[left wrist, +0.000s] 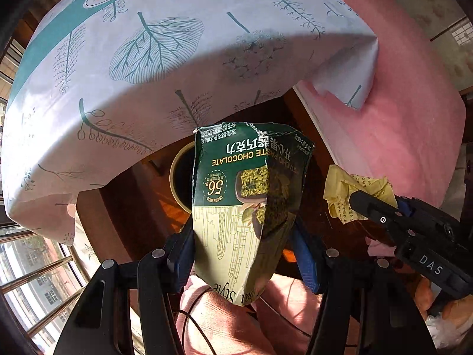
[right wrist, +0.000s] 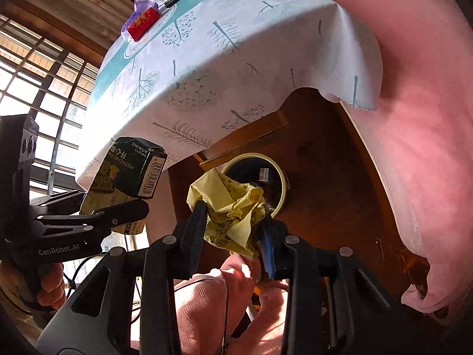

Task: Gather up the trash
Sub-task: 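Carry the yellow paper and chocolate box down over the bin with both tools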

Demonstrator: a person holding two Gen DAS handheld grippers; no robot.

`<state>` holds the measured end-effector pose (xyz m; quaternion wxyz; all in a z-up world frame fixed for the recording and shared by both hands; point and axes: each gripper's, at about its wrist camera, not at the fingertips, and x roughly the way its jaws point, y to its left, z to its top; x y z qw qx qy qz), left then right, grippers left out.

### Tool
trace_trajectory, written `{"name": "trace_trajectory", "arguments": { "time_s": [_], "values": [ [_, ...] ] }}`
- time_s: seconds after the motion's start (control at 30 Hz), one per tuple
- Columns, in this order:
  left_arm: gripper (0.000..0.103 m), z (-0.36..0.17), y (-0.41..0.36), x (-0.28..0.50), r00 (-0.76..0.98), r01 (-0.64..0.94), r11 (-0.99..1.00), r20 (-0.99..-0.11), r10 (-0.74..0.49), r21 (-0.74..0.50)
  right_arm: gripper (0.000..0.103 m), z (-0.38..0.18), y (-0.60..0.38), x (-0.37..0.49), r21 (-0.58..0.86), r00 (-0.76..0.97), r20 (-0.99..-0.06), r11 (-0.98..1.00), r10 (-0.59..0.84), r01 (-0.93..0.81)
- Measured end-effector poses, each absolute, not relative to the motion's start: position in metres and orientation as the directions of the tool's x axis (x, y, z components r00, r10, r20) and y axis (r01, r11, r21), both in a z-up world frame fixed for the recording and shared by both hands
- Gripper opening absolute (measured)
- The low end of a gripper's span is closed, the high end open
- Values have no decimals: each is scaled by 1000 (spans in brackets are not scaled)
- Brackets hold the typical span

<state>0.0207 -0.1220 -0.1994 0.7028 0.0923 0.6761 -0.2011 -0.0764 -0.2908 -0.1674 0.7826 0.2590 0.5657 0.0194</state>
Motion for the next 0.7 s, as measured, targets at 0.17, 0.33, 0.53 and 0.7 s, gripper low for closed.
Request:
{"name": "trace_trajectory", "arguments": {
  "time_s": [0.17,0.33,0.53,0.7],
  "values": [
    [59,-263,-110,20,-43,356,922,-988,-147,-153,30,-244,-284,-72,414,279,-901,849,331,328],
    [60,-334,-95,27,-66,320,936,-989,-134,-148,30,-320,-271,-63,393,212,-918,840,335,374],
    [65,-404,-87,33,-31,324,939,-994,-109,-113,31,-400,-255,-46,365,153,-931,839,331,405],
    [74,-440,-72,35,-17,287,949,-991,-132,-132,31,-448,-244,-29,351,136,-936,845,324,403]
  ]
}}
